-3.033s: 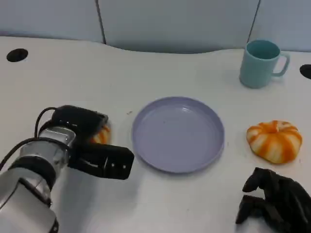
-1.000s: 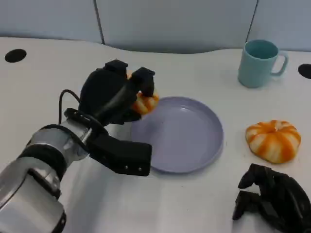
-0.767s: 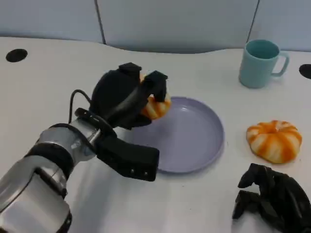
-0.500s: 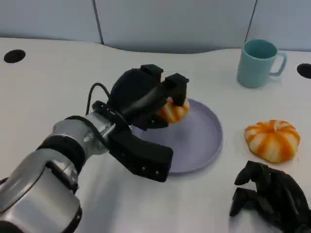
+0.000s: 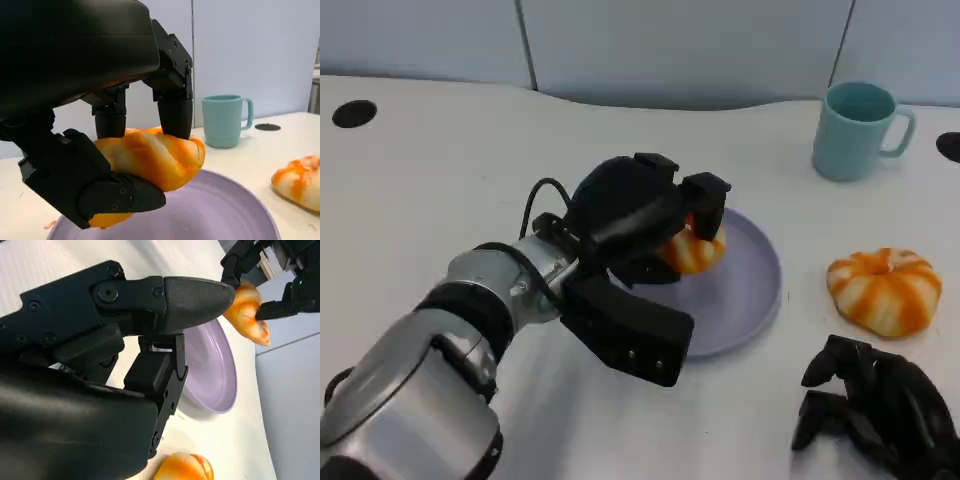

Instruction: Grasp the bread from the table and place it into the plate.

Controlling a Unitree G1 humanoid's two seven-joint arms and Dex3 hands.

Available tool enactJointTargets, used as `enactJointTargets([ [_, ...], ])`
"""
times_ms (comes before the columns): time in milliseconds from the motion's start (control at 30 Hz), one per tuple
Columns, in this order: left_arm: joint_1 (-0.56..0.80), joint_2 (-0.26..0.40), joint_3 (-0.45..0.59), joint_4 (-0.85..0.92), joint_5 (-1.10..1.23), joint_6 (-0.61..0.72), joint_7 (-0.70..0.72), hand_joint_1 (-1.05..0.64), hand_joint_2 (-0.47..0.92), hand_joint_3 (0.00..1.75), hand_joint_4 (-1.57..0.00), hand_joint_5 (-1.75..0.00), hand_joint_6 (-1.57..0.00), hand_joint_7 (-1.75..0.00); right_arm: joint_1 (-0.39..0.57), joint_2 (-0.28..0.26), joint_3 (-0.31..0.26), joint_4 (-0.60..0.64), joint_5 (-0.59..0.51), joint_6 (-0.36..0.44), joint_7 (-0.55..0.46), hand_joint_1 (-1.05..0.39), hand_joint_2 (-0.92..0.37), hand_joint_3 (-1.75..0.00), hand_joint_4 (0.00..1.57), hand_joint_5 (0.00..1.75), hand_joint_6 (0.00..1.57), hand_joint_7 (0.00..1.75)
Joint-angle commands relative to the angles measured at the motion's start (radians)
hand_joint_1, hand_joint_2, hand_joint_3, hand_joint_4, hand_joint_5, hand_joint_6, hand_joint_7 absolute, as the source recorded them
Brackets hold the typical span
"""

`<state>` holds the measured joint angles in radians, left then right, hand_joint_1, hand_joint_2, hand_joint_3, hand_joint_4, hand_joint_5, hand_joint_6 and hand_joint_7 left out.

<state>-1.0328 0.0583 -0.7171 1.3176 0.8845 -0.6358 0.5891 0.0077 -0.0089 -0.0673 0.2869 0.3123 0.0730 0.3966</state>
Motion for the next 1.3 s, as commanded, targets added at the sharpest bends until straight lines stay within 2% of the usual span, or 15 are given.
enactJointTargets([
  [33, -0.007, 0.004, -0.002, -0.003, -0.002, 0.003, -0.017, -0.28, 0.56, 1.0, -0.93, -1.75, -0.74, -1.75, 0.028, -0.004, 0.002, 0.015, -0.005, 0.017, -0.002, -0.41, -0.92, -0.49, 1.2, 1.16, 1.06, 1.11],
  [67, -0.007, 0.004, -0.002, -0.003, -0.002, 0.003, -0.017, -0.28, 0.56, 1.0, -0.92, -1.75, -0.74, -1.75, 0.028, -0.005, 0.002, 0.015, -0.005, 0.017, -0.002, -0.41, -0.92, -0.49, 1.2, 1.16, 1.06, 1.11],
  [100, -0.005, 0.002, 0.016, 0.004, -0.027, 0.002, -0.084, -0.28, 0.56, 1.0, -0.92, -1.75, -0.74, -1.75, 0.032, 0.001, 0.002, 0.008, -0.003, 0.021, -0.008, -0.41, -0.92, -0.49, 1.2, 1.16, 1.06, 1.11],
  [133, -0.001, 0.0, 0.035, 0.009, -0.054, -0.001, -0.144, -0.31, 0.59, 0.88, -0.83, -1.55, -0.76, -1.41, 0.035, 0.005, 0.004, -0.002, -0.002, 0.03, -0.015, -0.41, -0.92, -0.49, 1.2, 1.16, 1.07, 1.12],
  [167, 0.001, -0.001, 0.05, 0.01, -0.073, -0.003, -0.189, -0.37, 0.7, 0.56, -0.78, -1.36, -0.83, -1.0, 0.038, 0.008, 0.005, -0.009, -0.001, 0.037, -0.02, -0.41, -0.92, -0.5, 1.2, 1.15, 1.07, 1.11],
  [200, 0.003, -0.001, 0.059, 0.009, -0.087, -0.003, -0.219, -0.39, 0.78, 0.37, -0.77, -1.29, -0.88, -0.81, 0.04, 0.009, 0.006, -0.015, -0.001, 0.042, -0.024, -0.41, -0.92, -0.5, 1.2, 1.15, 1.07, 1.11],
  [267, 0.005, 0.0, 0.066, 0.003, -0.096, -0.002, -0.239, -0.41, 0.86, 0.2, -0.76, -1.23, -0.93, -0.66, 0.041, 0.009, 0.006, -0.02, -0.001, 0.047, -0.026, -0.41, -0.92, -0.5, 1.21, 1.15, 1.07, 1.11],
  [733, 0.008, 0.001, 0.073, -0.005, -0.101, 0.0, -0.256, -0.41, 0.91, 0.09, -0.76, -1.22, -0.95, -0.6, 0.043, 0.011, 0.005, -0.027, -0.003, 0.055, -0.027, -0.41, -0.92, -0.5, 1.21, 1.15, 1.07, 1.11],
  [767, -0.001, -0.002, 0.075, 0.001, -0.107, 0.019, -0.321, -0.41, 0.91, 0.09, -0.76, -1.22, -0.95, -0.6, 0.04, 0.006, 0.002, -0.025, -0.002, 0.053, -0.023, -0.41, -0.92, -0.5, 1.21, 1.15, 1.07, 1.11],
  [800, -0.007, -0.005, 0.078, 0.005, -0.115, 0.034, -0.375, -0.62, 0.92, 0.18, -0.31, -0.7, -0.41, -0.35, 0.037, 0.003, -0.001, -0.023, 0.0, 0.052, -0.019, -0.42, -0.92, -0.48, 1.2, 1.15, 1.08, 1.11],
  [833, -0.01, -0.006, 0.082, 0.006, -0.12, 0.045, -0.415, -0.7, 0.92, 0.2, -0.16, -0.5, -0.22, -0.27, 0.036, 0.003, -0.004, -0.023, 0.002, 0.052, -0.018, -0.42, -0.92, -0.47, 1.2, 1.15, 1.08, 1.11],
  [900, -0.01, -0.004, 0.087, 0.001, -0.127, 0.054, -0.452, -0.78, 0.92, 0.21, -0.03, -0.29, -0.05, -0.22, 0.038, 0.004, -0.003, -0.033, -0.003, 0.061, -0.031, -0.42, -0.92, -0.46, 1.21, 1.16, 1.09, 1.11],
  [1067, -0.008, 0.002, 0.099, -0.008, -0.139, 0.066, -0.492, -0.84, 0.92, 0.25, 0.0, -0.15, 0.0, -0.18, 0.041, 0.002, -0.001, -0.035, -0.008, 0.057, -0.03, -0.42, -0.92, -0.47, 1.2, 1.16, 1.09, 1.11],
  [1300, 0.005, 0.028, 0.126, -0.023, -0.158, 0.046, -0.489, -0.85, 0.92, 0.24, 0.0, -0.11, 0.0, -0.17, 0.036, -0.005, -0.005, -0.031, 0.0, 0.064, -0.016, -0.42, -0.92, -0.48, 1.2, 1.16, 1.08, 1.11],
])
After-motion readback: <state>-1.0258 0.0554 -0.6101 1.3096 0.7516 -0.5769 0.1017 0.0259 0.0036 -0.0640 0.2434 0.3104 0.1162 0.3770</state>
